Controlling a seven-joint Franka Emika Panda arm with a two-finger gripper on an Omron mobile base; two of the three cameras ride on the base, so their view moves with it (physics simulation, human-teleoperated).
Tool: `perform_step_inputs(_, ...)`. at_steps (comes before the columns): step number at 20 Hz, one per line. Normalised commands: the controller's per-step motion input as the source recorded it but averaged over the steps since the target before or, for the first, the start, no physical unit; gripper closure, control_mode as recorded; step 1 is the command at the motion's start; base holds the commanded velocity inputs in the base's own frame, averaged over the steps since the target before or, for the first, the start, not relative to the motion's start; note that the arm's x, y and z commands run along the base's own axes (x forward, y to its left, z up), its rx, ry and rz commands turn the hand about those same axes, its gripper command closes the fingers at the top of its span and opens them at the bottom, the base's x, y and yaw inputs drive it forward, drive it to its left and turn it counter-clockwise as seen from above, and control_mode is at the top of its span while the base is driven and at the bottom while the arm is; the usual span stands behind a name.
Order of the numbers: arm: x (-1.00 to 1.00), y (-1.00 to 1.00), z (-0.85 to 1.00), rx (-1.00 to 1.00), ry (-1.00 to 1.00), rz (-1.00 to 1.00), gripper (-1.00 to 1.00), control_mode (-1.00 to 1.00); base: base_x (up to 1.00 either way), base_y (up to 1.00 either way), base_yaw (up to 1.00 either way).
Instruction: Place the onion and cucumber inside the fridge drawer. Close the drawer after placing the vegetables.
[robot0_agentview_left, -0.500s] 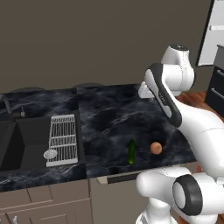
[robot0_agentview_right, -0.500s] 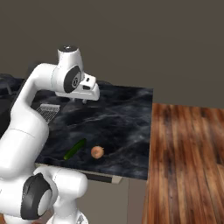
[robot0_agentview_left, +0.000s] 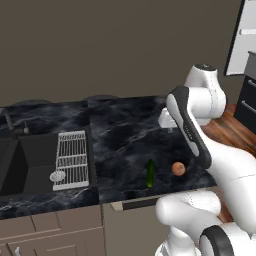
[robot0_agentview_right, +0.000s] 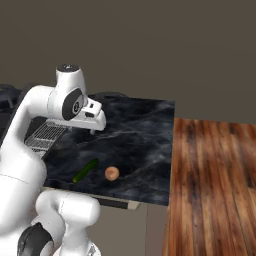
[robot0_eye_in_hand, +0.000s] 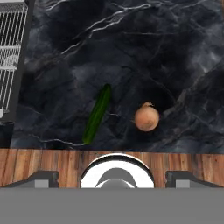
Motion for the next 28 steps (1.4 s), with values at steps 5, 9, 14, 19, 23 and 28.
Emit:
perform_step_inputs(5, -0.39, 1.00, -1.00, -0.01, 0.02, -0.25, -1.00, -1.00, 0.00, 0.00, 0.00)
perform_step_inputs(9, 0.02, 0.86, -0.88, -0.02, 0.17, -0.17, -1.00, -1.00, 0.00, 0.00, 0.00)
perform_step_inputs(14, 0.34, 0.19, -0.56, 0.00, 0.18, -0.10, -1.00, -1.00, 0.00, 0.00, 0.00)
perform_step_inputs(19, 0.33, -0.03, -0.30, 0.01, 0.05, -0.02, -1.00, -1.00, 0.00, 0.00, 0.00)
perform_step_inputs(23, 0.52, -0.11, -0.27, 0.03, 0.05, 0.00, -1.00, -1.00, 0.00, 0.00, 0.00)
perform_step_inputs(28, 0.79, 0.00, -0.30, 0.03, 0.13, 0.00, -1.00, -1.00, 0.00, 0.00, 0.00)
